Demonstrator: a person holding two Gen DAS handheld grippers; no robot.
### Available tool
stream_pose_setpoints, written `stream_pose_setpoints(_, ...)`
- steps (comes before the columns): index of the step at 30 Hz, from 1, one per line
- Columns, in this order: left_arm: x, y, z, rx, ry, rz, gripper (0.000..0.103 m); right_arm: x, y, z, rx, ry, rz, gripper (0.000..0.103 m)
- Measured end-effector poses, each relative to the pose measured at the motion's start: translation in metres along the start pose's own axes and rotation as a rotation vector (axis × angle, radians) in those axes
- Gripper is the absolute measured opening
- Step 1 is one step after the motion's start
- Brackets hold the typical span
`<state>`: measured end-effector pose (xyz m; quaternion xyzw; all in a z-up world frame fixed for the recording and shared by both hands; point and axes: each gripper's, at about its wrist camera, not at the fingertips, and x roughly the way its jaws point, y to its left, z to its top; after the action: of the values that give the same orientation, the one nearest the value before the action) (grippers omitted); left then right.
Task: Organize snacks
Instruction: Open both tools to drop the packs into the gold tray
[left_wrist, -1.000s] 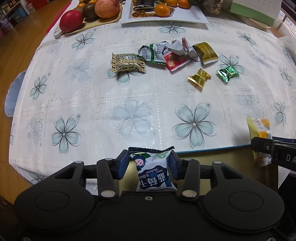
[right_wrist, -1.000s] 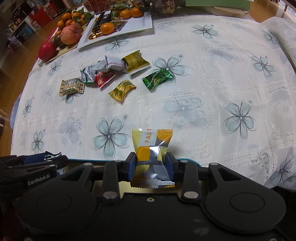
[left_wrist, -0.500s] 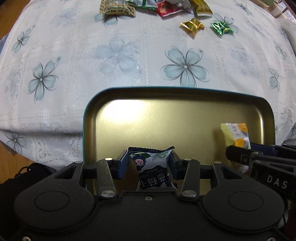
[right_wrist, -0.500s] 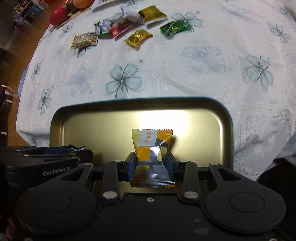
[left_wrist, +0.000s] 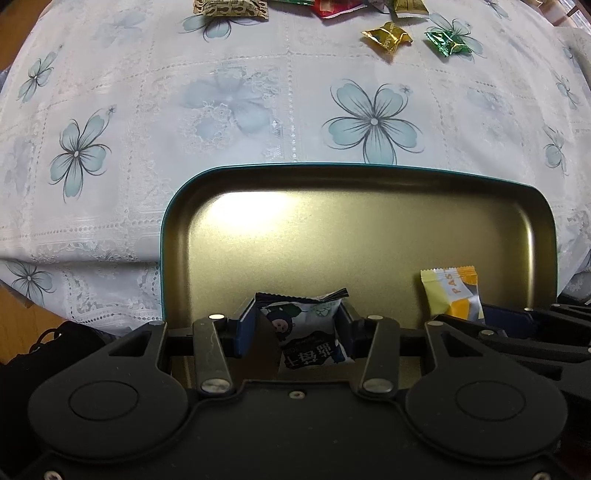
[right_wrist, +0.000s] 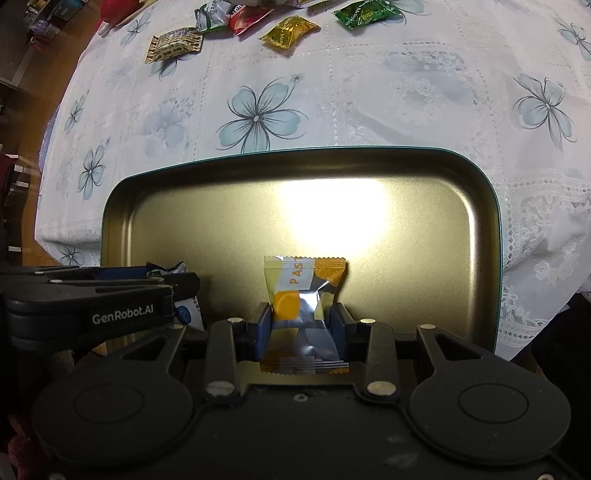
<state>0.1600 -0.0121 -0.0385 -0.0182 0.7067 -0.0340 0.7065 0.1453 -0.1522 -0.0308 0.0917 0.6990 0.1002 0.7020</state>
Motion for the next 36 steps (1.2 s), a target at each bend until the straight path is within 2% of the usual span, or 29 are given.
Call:
stream_pose_setpoints(12,-0.008,-0.008,0.001,0.020,-0.008,0.012,0.053,0.006,-0.004,0.002,0.017,0.032,0.003,0.038)
stream_pose_setpoints(26,-0.005,-0.010,0.004,0.032,0.039,-0.021,0.057,0.001,-0.005,0.005,0.034,0.011,0.010,0.038)
stream_pose_setpoints(32,-0.013,-0.012,-0.004,0.049,0.016,-0.042,0.057,-0.002,-0.006,0.005,0.040,-0.001,0.009,0.038)
stream_pose_setpoints(36,-0.023,-0.003,-0.003,0.048,-0.046,-0.011,0.057,-0.004,-0.006,0.003,0.031,-0.012,0.003,0.038)
